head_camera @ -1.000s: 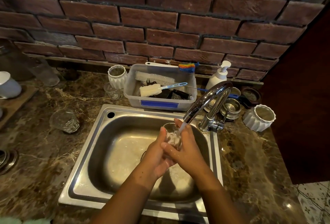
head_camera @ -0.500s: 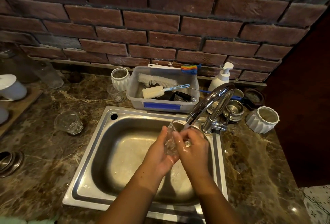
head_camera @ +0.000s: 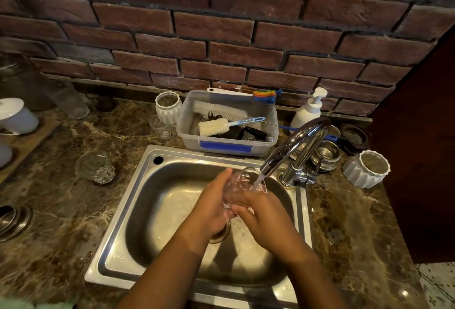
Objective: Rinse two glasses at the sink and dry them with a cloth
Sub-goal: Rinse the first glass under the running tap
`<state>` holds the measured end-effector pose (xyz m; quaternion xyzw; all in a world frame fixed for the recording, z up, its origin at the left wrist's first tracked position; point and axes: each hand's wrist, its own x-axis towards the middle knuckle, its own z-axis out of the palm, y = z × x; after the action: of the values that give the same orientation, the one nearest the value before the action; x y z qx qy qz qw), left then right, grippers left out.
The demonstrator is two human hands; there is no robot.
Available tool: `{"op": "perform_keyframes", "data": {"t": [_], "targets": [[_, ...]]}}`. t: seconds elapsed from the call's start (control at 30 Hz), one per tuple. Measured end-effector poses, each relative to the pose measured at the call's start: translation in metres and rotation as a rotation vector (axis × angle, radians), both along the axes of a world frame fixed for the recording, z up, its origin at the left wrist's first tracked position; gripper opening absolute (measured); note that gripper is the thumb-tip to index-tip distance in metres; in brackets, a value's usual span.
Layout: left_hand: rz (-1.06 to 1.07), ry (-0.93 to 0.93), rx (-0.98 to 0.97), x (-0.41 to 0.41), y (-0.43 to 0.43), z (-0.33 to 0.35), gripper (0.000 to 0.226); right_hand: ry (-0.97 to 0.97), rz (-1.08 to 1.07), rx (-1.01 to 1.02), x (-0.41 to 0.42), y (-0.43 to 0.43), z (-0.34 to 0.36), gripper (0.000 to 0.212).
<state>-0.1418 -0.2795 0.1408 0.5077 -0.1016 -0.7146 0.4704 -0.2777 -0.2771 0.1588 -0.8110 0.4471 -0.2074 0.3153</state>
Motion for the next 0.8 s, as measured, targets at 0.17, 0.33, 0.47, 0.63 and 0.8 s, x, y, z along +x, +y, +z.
{"op": "perform_keyframes", "data": {"t": [0.17,0.33,0.47,0.63,0.8], "targets": [[-0.09,0.105,0.141,0.015,-0.004,0.001,0.033,0.176,0.13,-0.122,0.003,0.005,0.006,0.027],[0.16,-0.198,-0.12,-0.01,-0.002,-0.01,0.022,-0.23,-0.223,0.279,0.015,0.011,0.004,0.023],[0.069,-0.652,-0.487,-0.009,-0.001,-0.005,0.017,-0.817,-0.432,0.733,0.018,0.014,0.009,0.025],[-0.022,-0.45,-0.261,-0.005,-0.003,0.0,0.022,-0.367,-0.231,0.381,0.007,0.01,0.004,0.029],[-0.02,0.122,0.203,0.005,0.002,0.0,0.036,0.294,0.127,-0.037,0.0,0.001,-0.002,0.026]]}}
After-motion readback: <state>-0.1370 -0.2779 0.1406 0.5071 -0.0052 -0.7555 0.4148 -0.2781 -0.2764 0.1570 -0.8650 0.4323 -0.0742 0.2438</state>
